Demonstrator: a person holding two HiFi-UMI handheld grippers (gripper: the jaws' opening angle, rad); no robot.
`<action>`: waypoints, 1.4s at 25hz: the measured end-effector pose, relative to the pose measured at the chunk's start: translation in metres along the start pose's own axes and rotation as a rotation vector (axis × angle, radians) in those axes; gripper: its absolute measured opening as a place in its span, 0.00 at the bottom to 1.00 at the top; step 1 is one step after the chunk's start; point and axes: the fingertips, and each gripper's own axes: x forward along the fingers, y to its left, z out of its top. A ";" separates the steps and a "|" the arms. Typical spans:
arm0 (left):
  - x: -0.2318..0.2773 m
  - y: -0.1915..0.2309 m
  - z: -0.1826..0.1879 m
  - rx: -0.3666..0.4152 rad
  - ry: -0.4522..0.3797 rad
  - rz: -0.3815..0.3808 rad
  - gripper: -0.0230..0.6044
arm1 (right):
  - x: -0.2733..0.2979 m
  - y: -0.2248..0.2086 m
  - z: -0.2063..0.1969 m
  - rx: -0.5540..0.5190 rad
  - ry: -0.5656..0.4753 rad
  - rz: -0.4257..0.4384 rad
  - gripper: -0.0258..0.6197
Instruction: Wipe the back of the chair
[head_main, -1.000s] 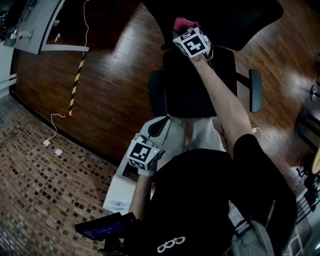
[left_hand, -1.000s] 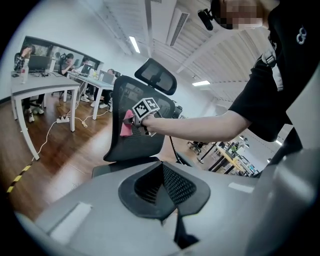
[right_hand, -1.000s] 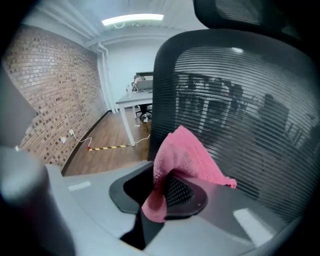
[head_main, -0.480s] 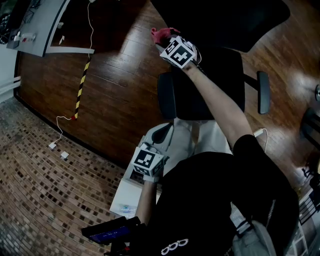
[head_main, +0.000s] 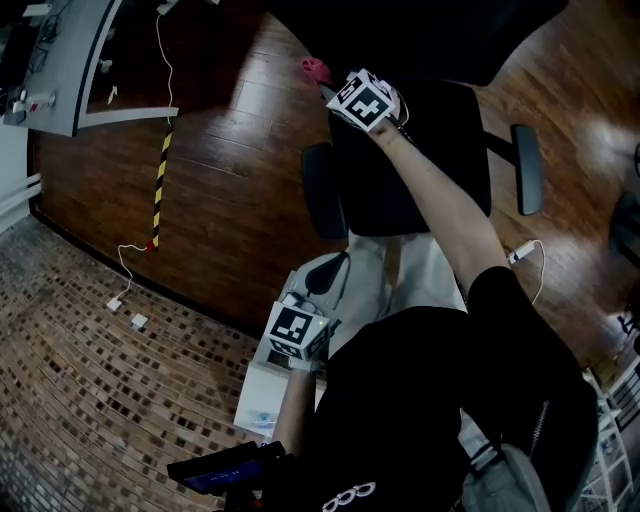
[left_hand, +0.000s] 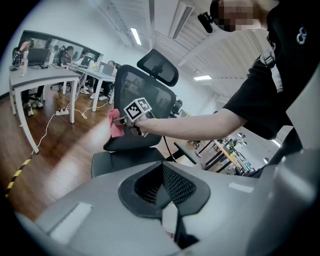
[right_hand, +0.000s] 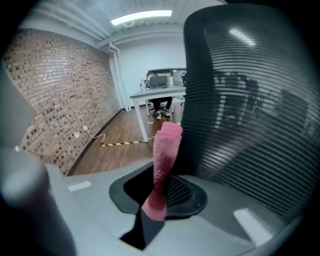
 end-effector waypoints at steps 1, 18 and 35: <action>0.003 -0.002 -0.001 0.003 0.005 -0.007 0.02 | -0.004 -0.009 -0.006 0.014 -0.002 -0.018 0.12; 0.064 -0.043 0.020 0.049 0.061 -0.067 0.02 | -0.099 -0.135 -0.097 0.200 -0.006 -0.199 0.12; 0.147 -0.098 0.043 0.129 0.120 -0.188 0.02 | -0.199 -0.238 -0.183 0.413 -0.013 -0.354 0.12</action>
